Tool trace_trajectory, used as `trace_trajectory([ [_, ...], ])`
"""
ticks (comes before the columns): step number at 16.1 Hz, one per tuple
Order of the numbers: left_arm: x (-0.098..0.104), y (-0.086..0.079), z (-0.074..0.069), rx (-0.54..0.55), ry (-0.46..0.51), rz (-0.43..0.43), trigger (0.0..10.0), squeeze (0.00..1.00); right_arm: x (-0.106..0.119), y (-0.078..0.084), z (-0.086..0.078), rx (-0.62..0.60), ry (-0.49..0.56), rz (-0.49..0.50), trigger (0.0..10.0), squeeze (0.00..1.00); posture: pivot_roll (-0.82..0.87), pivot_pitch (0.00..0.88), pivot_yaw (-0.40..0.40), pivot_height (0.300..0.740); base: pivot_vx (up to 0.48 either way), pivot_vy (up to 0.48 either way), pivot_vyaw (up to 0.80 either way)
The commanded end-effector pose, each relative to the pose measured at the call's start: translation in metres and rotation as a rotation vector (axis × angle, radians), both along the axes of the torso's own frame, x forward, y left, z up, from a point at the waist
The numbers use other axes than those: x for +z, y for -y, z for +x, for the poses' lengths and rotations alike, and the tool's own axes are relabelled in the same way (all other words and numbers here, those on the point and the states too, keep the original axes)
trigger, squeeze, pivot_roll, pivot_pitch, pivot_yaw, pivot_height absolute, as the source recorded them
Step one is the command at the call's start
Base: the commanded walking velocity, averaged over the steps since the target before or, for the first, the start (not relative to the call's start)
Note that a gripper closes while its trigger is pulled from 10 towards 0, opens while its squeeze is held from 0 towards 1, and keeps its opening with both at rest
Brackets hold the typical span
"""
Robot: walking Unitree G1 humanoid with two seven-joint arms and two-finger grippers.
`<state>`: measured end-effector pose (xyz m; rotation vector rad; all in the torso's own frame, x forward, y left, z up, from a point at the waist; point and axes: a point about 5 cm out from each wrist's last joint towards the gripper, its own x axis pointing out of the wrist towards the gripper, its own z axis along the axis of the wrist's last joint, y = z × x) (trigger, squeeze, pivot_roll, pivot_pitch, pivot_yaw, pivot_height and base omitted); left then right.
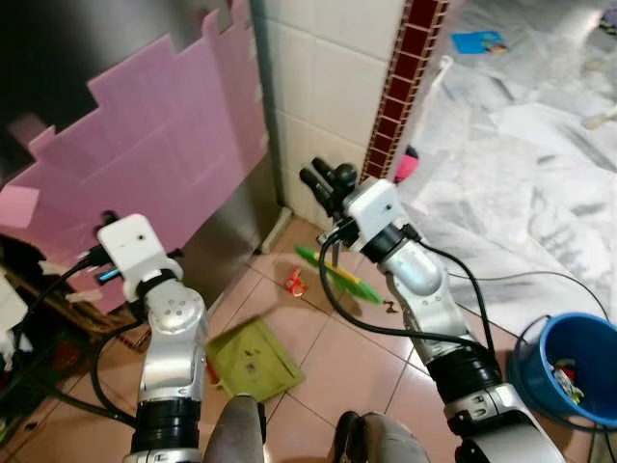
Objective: Sweep floor
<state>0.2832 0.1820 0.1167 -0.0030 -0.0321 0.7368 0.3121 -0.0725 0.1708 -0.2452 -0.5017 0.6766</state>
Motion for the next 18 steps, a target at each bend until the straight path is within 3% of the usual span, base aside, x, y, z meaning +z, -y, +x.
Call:
trace_trajectory([
  [1,-0.013,0.008,-0.007,-0.009,-0.046,0.004,10.0,0.00,0.014,0.000,-0.002,0.003,0.063,0.017,10.0,0.00,0.02,0.190,0.005,0.740,0.000,0.000,0.47],
  [5,-0.012,0.014,-0.006,-0.139,0.024,0.039,10.0,0.00,0.014,-0.001,-0.006,0.012,0.065,0.017,10.0,0.00,0.02,0.179,0.006,0.740,0.000,0.000,0.59],
  [7,-0.013,0.027,-0.005,-0.389,0.040,0.012,10.0,0.00,0.014,0.003,-0.006,-0.058,0.086,0.025,10.0,0.00,0.02,0.161,0.009,0.740,0.000,0.000,0.80],
  [8,-0.012,0.029,-0.005,-0.411,0.038,0.016,10.0,0.00,0.015,0.006,-0.005,-0.092,0.088,0.035,10.0,0.00,0.02,0.161,0.009,0.740,0.000,0.000,0.80],
  [10,-0.012,0.035,-0.003,-0.566,0.037,0.028,10.0,0.00,0.009,0.018,-0.003,-0.231,0.067,0.073,10.0,0.00,0.01,0.121,0.022,0.740,0.000,0.000,0.80],
  [14,-0.019,0.031,-0.003,-0.673,0.033,0.012,10.0,0.00,-0.012,0.049,-0.008,-0.428,-0.032,0.139,10.0,0.00,0.00,0.018,0.041,0.740,0.000,0.000,0.80],
  [16,-0.018,0.029,-0.005,-0.699,0.034,0.060,10.0,0.00,-0.020,0.068,-0.010,-0.531,-0.072,0.164,10.0,0.00,0.00,0.000,0.046,0.740,0.000,0.000,0.56],
  [18,-0.021,0.025,-0.007,-0.670,0.035,0.063,10.0,0.00,-0.026,0.075,-0.010,-0.568,-0.087,0.160,10.0,0.00,0.00,0.000,0.047,0.740,0.000,0.000,0.50],
])
